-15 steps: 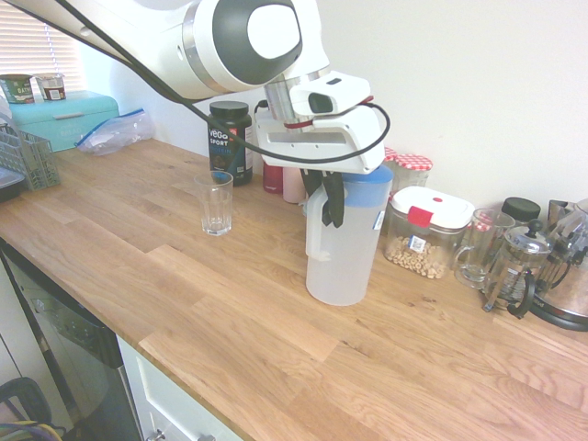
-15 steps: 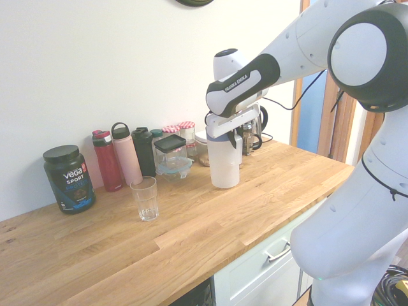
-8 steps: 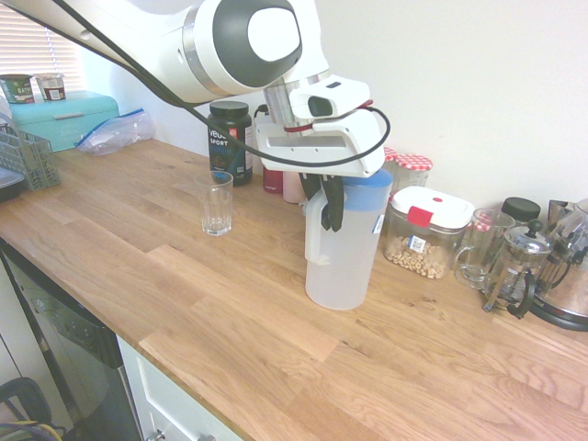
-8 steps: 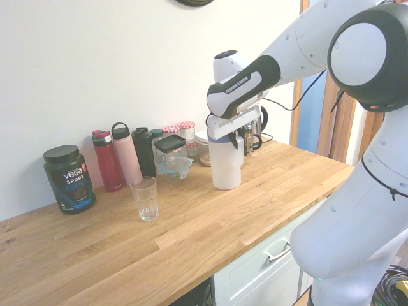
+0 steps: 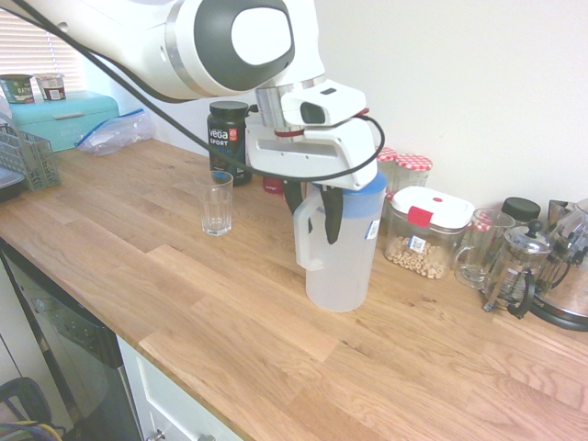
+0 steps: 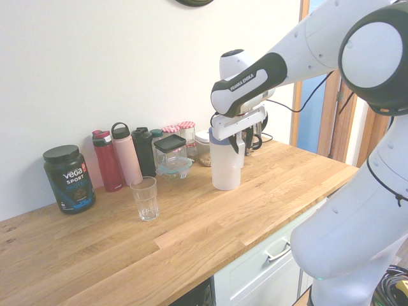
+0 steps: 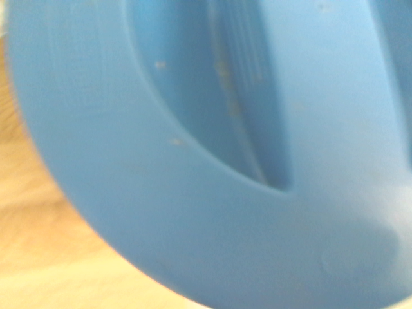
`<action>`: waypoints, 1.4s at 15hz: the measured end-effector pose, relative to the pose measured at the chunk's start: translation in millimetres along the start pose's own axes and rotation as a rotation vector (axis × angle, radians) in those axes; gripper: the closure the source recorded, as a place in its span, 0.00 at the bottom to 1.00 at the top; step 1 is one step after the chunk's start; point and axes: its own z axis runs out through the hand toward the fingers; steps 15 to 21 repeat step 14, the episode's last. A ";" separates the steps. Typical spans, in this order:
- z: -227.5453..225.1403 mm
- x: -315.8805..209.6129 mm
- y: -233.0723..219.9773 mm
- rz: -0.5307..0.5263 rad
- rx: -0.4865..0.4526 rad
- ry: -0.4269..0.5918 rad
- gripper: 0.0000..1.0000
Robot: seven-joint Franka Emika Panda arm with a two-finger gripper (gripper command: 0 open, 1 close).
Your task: Pour me some water
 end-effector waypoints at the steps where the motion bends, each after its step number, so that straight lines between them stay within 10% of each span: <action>1: -3.5 -7.4 6.7 -0.009 0.023 -0.022 0.00; 21: -61.1 -67.3 9.9 -0.089 0.117 -0.088 0.00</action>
